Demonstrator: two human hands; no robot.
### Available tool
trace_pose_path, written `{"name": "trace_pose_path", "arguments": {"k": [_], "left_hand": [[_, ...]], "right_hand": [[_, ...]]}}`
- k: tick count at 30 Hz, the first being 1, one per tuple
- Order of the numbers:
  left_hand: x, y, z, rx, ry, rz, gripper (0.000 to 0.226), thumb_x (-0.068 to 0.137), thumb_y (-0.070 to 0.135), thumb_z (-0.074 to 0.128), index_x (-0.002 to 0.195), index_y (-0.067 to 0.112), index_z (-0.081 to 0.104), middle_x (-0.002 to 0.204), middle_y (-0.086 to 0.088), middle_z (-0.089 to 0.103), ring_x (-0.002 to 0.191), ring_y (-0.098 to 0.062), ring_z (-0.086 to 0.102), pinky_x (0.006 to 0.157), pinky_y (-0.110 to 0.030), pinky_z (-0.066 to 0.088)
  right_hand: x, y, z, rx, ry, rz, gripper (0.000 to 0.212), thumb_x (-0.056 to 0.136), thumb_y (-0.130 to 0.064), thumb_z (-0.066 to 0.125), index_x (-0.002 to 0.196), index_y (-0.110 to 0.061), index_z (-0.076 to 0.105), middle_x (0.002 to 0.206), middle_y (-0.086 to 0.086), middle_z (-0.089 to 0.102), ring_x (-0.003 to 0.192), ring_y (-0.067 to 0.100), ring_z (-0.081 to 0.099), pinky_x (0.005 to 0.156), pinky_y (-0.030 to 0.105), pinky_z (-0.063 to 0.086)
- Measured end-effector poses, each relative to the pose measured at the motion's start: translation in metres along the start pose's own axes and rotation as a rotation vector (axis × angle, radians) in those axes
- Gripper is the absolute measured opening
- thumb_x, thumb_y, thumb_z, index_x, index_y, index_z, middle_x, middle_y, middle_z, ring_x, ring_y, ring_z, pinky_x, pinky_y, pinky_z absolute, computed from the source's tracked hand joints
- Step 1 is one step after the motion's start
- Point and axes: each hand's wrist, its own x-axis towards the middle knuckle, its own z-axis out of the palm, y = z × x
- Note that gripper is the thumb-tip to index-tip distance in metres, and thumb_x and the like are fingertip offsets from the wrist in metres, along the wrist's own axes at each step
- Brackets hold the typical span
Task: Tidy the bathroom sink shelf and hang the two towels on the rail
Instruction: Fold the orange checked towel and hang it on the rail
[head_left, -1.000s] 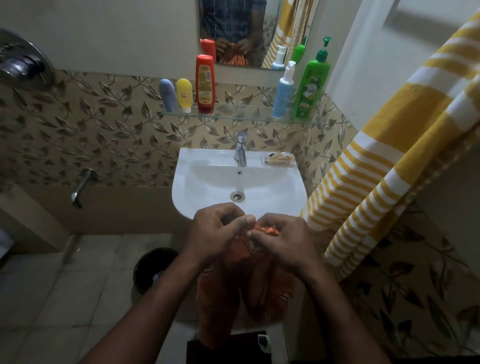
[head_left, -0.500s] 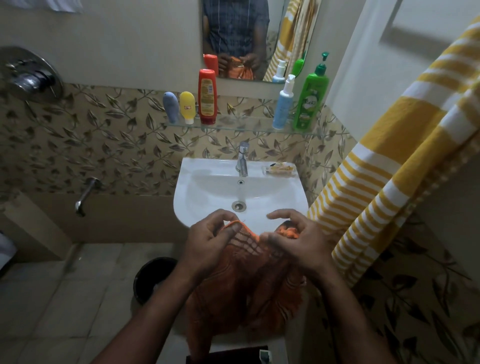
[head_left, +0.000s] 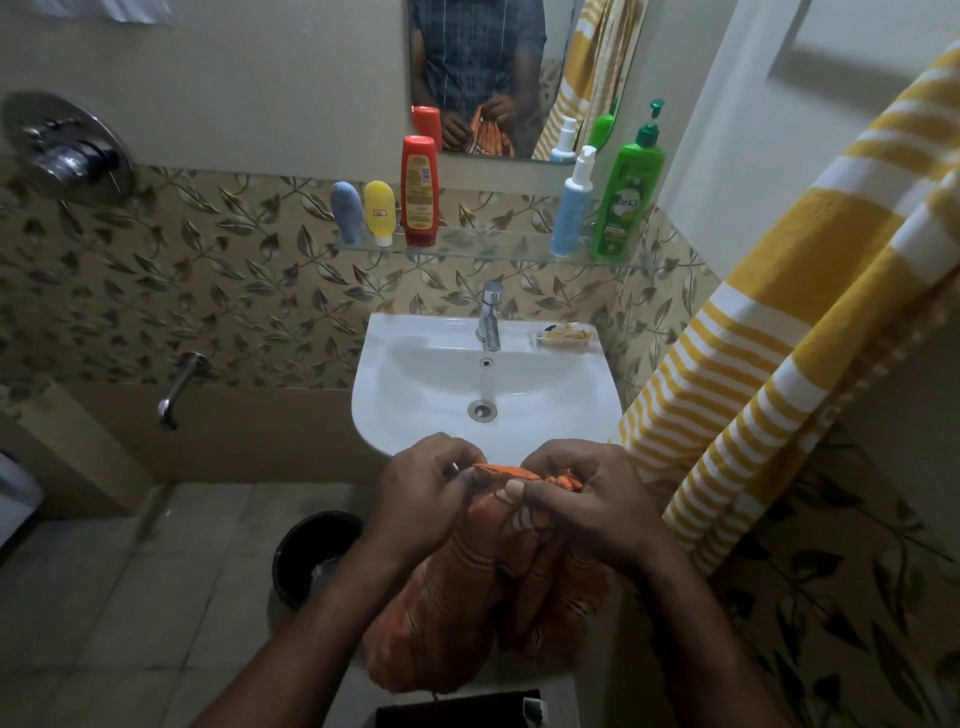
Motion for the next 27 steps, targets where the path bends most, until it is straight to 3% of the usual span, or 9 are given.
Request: {"name": "trace_pose_path", "arguments": {"k": [3,6,8,12,15,18,23,25,27], "left_hand": [[-0.001,-0.006,0.0,-0.141,0.005,-0.16,0.015,0.085,0.031,0.062,0.083,0.02,0.071,0.076,0.004,0.071,0.076,-0.017,0.067,0.075,-0.042,0.057],[-0.001,-0.002,-0.002,-0.327,0.04,-0.238,0.017,0.084,0.039,0.067,0.081,0.022,0.07,0.067,-0.001,0.065,0.064,-0.017,0.058,0.068,-0.042,0.053],[0.0,0.001,-0.005,-0.283,0.029,-0.181,0.017,0.087,0.041,0.071,0.085,0.025,0.073,0.065,-0.007,0.062,0.062,-0.015,0.054,0.063,-0.041,0.049],[0.005,0.015,-0.007,-0.261,-0.075,-0.081,0.011,0.088,0.039,0.075,0.086,0.028,0.077,0.058,0.007,0.056,0.057,-0.005,0.049,0.06,-0.029,0.042],[0.007,0.021,-0.003,-0.318,-0.127,-0.068,0.011,0.087,0.038,0.074,0.087,0.027,0.076,0.063,-0.005,0.059,0.06,-0.009,0.05,0.061,-0.03,0.043],[0.006,0.01,-0.005,-0.335,-0.174,-0.113,0.016,0.086,0.039,0.077,0.088,0.025,0.069,0.065,0.003,0.059,0.061,-0.01,0.053,0.062,-0.032,0.045],[-0.002,-0.01,-0.009,-0.222,-0.235,-0.141,0.024,0.084,0.048,0.072,0.089,0.025,0.071,0.082,-0.004,0.073,0.082,-0.033,0.07,0.076,-0.052,0.056],[-0.001,-0.011,-0.01,-0.157,-0.251,-0.113,0.026,0.084,0.049,0.068,0.089,0.024,0.072,0.084,0.001,0.073,0.083,-0.027,0.07,0.077,-0.05,0.057],[0.002,-0.01,-0.013,-0.009,-0.286,-0.064,0.027,0.081,0.047,0.063,0.087,0.023,0.073,0.082,0.006,0.072,0.08,-0.016,0.068,0.075,-0.044,0.056]], "right_hand": [[0.002,0.012,-0.004,-0.005,0.05,-0.009,0.008,0.078,-0.03,0.082,0.075,-0.028,0.074,0.093,-0.011,0.075,0.093,0.015,0.072,0.078,0.038,0.057],[0.003,0.032,-0.006,-0.121,0.189,0.174,0.016,0.076,-0.026,0.082,0.079,-0.034,0.068,0.082,-0.015,0.075,0.078,0.007,0.071,0.074,0.045,0.059],[0.002,0.037,-0.005,-0.111,0.199,0.228,0.028,0.074,-0.035,0.086,0.093,-0.038,0.066,0.076,-0.011,0.074,0.07,0.011,0.069,0.07,0.044,0.059],[0.001,0.021,0.009,-0.06,0.034,0.226,0.045,0.064,-0.066,0.083,0.104,-0.046,0.075,0.082,-0.014,0.075,0.078,0.003,0.071,0.073,0.029,0.058],[0.003,0.014,0.019,-0.024,-0.016,0.186,0.019,0.078,-0.051,0.086,0.085,-0.034,0.08,0.075,-0.013,0.076,0.07,0.003,0.069,0.068,0.033,0.057],[0.003,0.019,0.013,0.031,0.046,0.188,0.014,0.083,-0.041,0.085,0.08,-0.029,0.08,0.075,-0.008,0.077,0.07,0.011,0.072,0.07,0.041,0.058],[0.001,0.03,-0.001,0.195,0.204,0.198,0.009,0.085,-0.029,0.08,0.081,-0.021,0.079,0.088,-0.003,0.078,0.087,0.013,0.072,0.081,0.035,0.055],[-0.001,0.031,-0.001,0.292,0.186,0.201,0.008,0.091,-0.017,0.078,0.088,-0.01,0.079,0.101,0.001,0.081,0.099,0.018,0.075,0.088,0.037,0.057],[-0.003,0.028,-0.001,0.474,0.188,0.244,0.019,0.094,-0.015,0.074,0.09,0.003,0.071,0.099,0.011,0.081,0.091,0.026,0.076,0.082,0.038,0.06]]}}
